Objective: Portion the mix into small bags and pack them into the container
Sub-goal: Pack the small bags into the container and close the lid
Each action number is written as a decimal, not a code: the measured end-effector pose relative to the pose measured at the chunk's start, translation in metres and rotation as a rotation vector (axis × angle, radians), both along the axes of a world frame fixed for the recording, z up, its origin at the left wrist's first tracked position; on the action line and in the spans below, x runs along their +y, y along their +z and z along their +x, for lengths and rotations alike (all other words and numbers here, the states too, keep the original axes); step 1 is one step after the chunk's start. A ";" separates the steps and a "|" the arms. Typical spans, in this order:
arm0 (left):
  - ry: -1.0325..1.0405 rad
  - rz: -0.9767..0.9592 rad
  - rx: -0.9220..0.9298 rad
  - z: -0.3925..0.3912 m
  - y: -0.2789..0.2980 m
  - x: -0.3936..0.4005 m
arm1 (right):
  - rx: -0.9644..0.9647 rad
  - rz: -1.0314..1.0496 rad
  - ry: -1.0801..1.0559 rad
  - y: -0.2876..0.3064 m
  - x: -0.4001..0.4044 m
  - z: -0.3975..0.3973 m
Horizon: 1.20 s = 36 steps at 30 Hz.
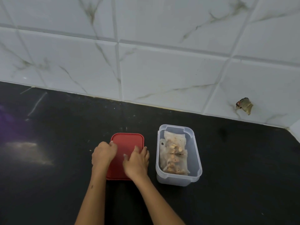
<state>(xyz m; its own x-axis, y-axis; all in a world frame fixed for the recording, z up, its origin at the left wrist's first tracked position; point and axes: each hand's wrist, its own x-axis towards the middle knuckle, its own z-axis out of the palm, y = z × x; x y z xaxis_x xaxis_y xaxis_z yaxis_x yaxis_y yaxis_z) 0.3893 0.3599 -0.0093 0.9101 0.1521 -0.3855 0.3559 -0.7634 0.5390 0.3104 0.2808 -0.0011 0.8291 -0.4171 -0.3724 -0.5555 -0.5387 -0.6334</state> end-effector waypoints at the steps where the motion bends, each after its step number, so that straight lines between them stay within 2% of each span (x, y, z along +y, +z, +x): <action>1: 0.004 -0.049 0.014 0.002 -0.001 0.004 | -0.009 0.014 -0.014 0.001 -0.001 0.000; 6: 0.100 -0.406 0.013 0.014 -0.004 0.025 | -0.136 0.172 -0.146 0.011 -0.013 0.004; 10: 0.048 -0.689 -0.074 0.003 0.039 0.023 | -0.297 0.335 -0.189 0.029 -0.013 0.008; 12: 0.020 -0.878 -0.055 -0.009 0.064 0.016 | -0.359 0.431 -0.193 0.039 -0.011 0.009; 14: -0.022 -0.987 -0.052 -0.018 0.081 0.007 | -0.417 0.529 -0.210 0.048 -0.011 0.010; 18: -0.125 -1.140 -0.133 -0.043 0.099 -0.024 | -0.554 0.776 -0.263 0.066 -0.023 0.006; 21: -0.216 -1.244 -0.175 -0.063 0.099 -0.049 | -0.644 0.860 -0.276 0.083 -0.035 -0.003; 24: -0.299 -1.238 -0.192 -0.069 0.099 -0.063 | -0.653 1.047 -0.286 0.097 -0.054 -0.020; 27: -0.295 -1.141 -0.191 -0.070 0.096 -0.069 | -0.614 1.216 -0.269 0.105 -0.082 -0.041; 30: -0.279 -1.079 -0.186 -0.074 0.089 -0.076 | -0.607 1.203 -0.242 0.109 -0.109 -0.064; 32: -0.192 -1.063 -0.207 -0.073 0.081 -0.082 | -0.628 1.125 -0.276 0.108 -0.126 -0.076; 34: -0.112 -1.082 -0.215 -0.071 0.073 -0.086 | -0.650 0.957 -0.340 0.105 -0.141 -0.084; 36: -0.094 -1.100 -0.226 -0.073 0.070 -0.092 | -0.604 0.677 -0.436 0.099 -0.151 -0.092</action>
<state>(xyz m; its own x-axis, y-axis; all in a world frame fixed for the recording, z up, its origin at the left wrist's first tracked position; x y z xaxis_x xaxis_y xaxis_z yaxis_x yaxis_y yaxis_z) 0.3160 0.2676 0.0610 0.9659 -0.2416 -0.0930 0.1313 0.1473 0.9803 0.2187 0.1303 0.0974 0.7829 -0.5852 -0.2113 -0.1034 0.2125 -0.9717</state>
